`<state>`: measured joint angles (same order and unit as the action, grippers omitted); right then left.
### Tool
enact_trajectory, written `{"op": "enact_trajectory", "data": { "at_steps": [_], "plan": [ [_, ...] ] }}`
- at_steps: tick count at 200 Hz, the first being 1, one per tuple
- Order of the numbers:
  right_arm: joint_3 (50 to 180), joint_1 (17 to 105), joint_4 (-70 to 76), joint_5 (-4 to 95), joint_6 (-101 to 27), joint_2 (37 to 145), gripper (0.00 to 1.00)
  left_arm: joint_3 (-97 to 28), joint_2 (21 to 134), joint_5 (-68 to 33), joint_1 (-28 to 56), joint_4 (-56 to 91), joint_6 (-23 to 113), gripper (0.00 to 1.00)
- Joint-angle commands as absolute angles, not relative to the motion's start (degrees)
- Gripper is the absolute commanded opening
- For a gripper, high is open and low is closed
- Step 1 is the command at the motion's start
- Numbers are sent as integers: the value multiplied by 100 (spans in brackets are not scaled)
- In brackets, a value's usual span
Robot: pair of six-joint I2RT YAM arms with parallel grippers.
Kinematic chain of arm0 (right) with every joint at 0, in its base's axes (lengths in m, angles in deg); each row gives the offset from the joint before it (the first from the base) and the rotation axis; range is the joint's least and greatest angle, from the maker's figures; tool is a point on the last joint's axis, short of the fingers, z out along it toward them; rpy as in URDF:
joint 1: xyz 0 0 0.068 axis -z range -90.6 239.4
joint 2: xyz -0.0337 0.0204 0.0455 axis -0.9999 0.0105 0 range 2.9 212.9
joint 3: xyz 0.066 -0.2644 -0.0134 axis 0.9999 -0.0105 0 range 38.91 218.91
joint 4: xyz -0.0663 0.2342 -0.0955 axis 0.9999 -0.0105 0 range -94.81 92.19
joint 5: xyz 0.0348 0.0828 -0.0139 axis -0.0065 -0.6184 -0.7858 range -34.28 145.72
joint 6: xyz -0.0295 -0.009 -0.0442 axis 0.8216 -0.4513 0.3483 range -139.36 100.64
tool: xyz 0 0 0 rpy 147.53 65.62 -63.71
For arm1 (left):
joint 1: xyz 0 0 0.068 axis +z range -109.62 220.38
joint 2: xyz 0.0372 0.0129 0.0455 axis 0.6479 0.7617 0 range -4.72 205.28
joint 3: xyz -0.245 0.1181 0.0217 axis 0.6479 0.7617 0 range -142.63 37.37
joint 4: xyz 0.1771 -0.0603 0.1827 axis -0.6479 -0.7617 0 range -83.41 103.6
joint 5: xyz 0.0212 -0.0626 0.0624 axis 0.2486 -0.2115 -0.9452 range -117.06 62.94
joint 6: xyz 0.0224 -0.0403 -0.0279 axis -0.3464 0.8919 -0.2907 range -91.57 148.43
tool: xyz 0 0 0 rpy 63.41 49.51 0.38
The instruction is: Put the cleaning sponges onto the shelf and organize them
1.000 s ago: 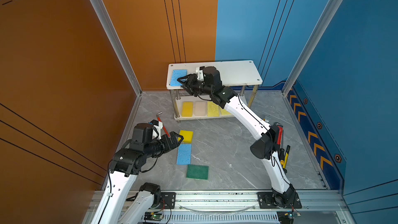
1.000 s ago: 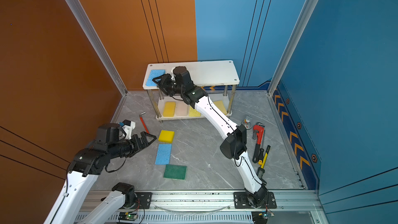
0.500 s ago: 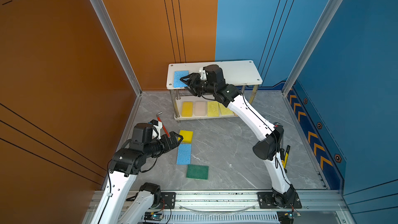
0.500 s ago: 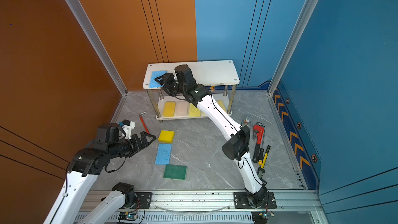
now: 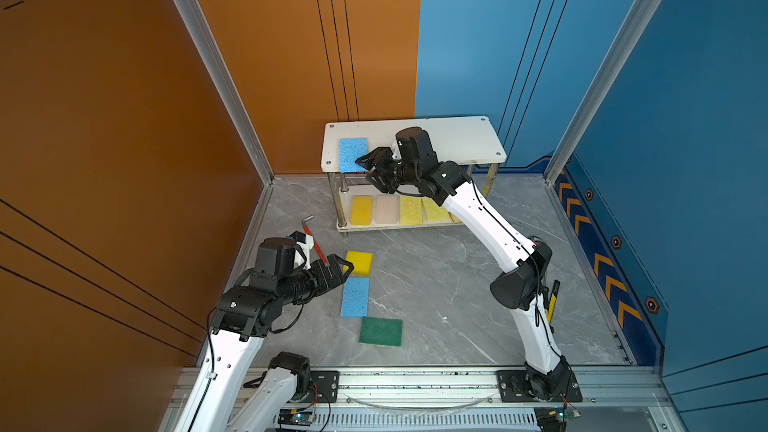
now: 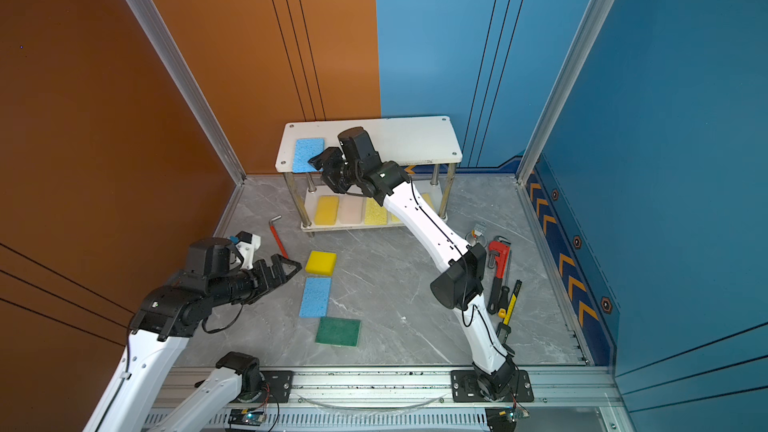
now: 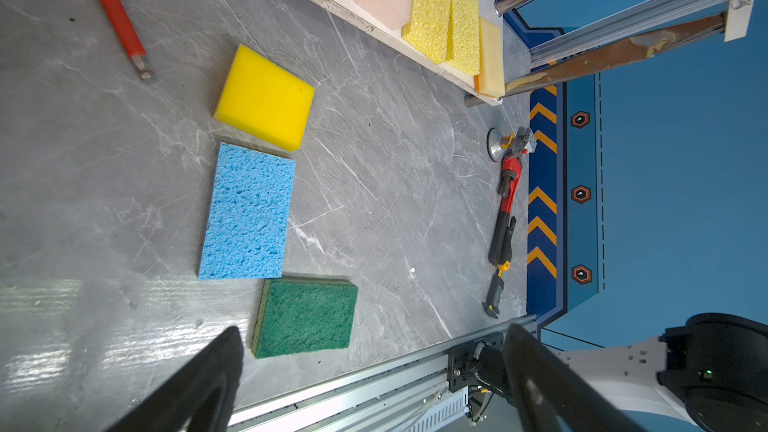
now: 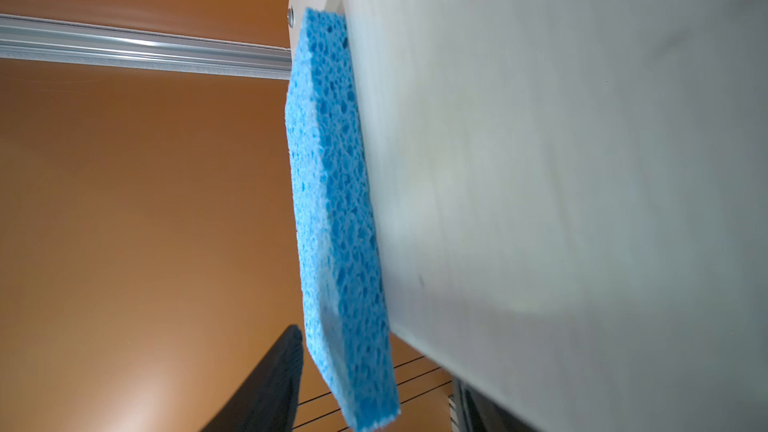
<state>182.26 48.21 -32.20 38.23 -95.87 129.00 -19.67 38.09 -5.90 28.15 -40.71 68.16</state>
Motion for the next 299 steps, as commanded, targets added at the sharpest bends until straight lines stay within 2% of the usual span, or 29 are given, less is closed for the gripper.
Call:
{"op": "enact_trajectory", "data": {
  "at_steps": [1, 29, 70, 91, 104, 130, 143, 183, 299],
  "plan": [
    [18505, 4811, -3367, 3841, -9402, 12902, 59, -2129, 3804, -719, 2731, -4233, 6615, 98],
    [18179, 4766, -3431, 3789, -9055, 12531, 60, -2335, 3843, -815, 2666, -4290, 6518, 98],
    [16528, 4599, -3679, 4144, -8496, 11201, 60, -2354, 3852, -895, 2530, -4335, 6451, 98],
    [16075, 4475, -3897, 4337, -8225, 10889, 56, -2374, 3854, -906, 2496, -4336, 6446, 98],
    [16188, 4416, -4004, 4392, -8045, 10936, 46, -2406, 3867, -906, 2491, -4331, 6454, 98],
    [16925, 4376, -4194, 4421, -7719, 11416, 10, -2424, 3902, -887, 2496, -4336, 6513, 98],
    [17251, 4394, -4199, 4383, -7670, 11691, 0, -2418, 3896, -870, 2516, -4334, 6546, 98],
    [18192, 4450, -4199, 4123, -7644, 12566, 0, -2373, 3870, -792, 2605, -4334, 6627, 98],
    [18801, 4721, -3927, 3911, -7804, 13246, 0, -2205, 3760, -617, 2830, -4413, 6640, 98]
  ]
}}
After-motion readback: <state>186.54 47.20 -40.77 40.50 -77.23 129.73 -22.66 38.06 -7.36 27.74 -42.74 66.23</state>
